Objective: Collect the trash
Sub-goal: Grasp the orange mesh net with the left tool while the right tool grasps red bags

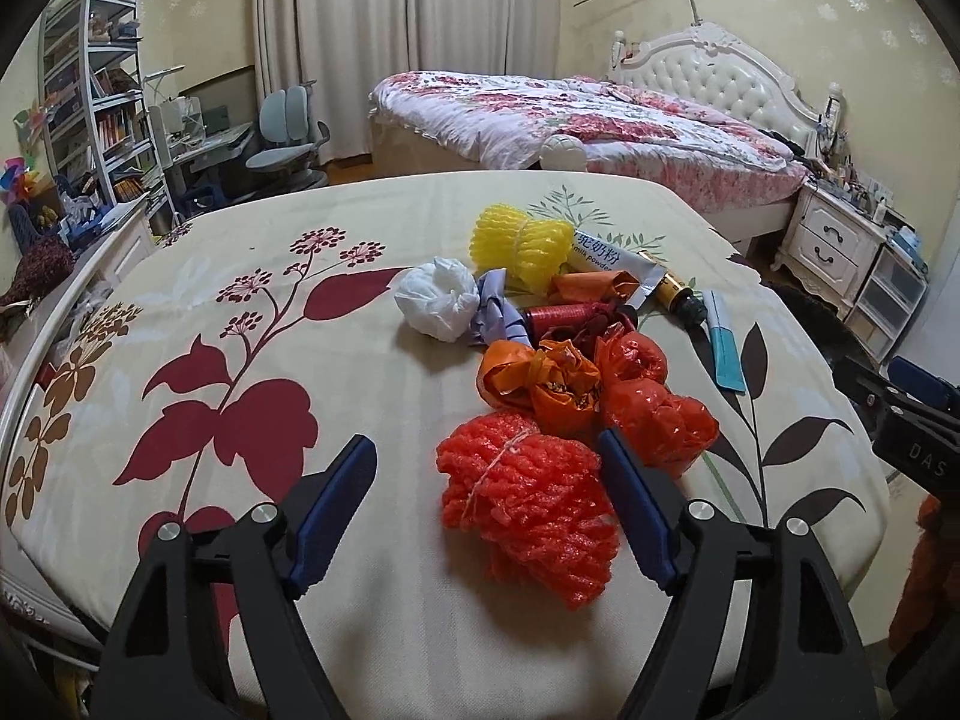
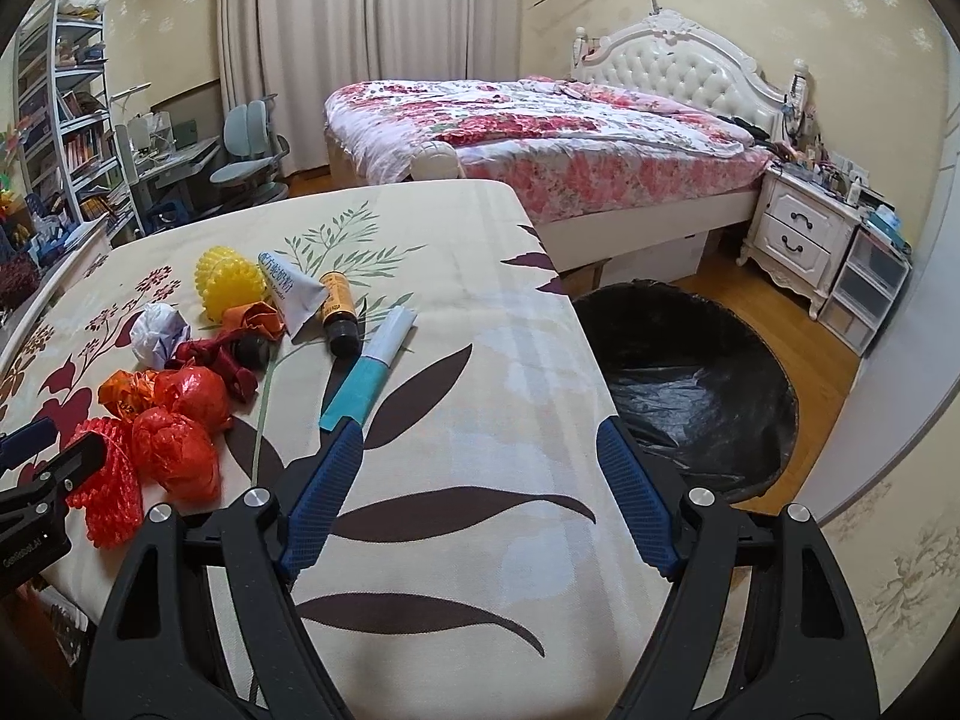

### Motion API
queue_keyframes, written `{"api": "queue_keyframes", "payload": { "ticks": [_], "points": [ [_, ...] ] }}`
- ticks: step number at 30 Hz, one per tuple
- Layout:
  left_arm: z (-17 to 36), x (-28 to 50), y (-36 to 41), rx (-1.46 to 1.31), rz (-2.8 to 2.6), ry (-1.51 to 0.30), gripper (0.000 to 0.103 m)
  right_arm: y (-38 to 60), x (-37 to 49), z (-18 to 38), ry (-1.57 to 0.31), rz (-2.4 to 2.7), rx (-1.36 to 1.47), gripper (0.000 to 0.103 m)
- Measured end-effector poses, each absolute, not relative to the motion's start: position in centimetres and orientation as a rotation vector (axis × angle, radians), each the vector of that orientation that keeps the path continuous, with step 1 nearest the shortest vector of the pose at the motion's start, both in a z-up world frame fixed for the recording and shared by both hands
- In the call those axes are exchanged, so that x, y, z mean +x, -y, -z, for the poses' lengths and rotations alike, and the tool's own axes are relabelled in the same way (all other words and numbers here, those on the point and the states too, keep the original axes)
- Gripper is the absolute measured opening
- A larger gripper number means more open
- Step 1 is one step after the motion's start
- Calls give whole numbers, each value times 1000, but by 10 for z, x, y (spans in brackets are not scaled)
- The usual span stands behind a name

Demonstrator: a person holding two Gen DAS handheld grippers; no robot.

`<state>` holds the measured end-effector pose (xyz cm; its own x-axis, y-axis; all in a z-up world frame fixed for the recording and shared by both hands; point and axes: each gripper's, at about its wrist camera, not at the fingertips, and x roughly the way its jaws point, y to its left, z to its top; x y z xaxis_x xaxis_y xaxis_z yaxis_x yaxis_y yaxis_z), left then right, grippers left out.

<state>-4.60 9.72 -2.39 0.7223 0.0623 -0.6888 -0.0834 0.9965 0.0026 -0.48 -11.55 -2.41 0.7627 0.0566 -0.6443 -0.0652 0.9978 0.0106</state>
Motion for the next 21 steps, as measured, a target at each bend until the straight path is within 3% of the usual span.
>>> {"api": "queue_keyframes", "payload": {
  "ticks": [12, 13, 15, 21],
  "points": [
    [38, -46, -86, -1, -89, -773, 83, 114, -9, 26, -704, -77, -4, 78],
    [39, -46, -85, 9, -92, -773, 81, 114, -9, 27, -706, -79, -3, 78],
    [43, -46, -85, 1, -66, -786, 60, 113, -10, 27, -709, -85, -1, 78],
    [41, -54, -94, -12, -74, -773, 53, 100, -13, 25, -713, -133, -5, 78]
  ]
}}
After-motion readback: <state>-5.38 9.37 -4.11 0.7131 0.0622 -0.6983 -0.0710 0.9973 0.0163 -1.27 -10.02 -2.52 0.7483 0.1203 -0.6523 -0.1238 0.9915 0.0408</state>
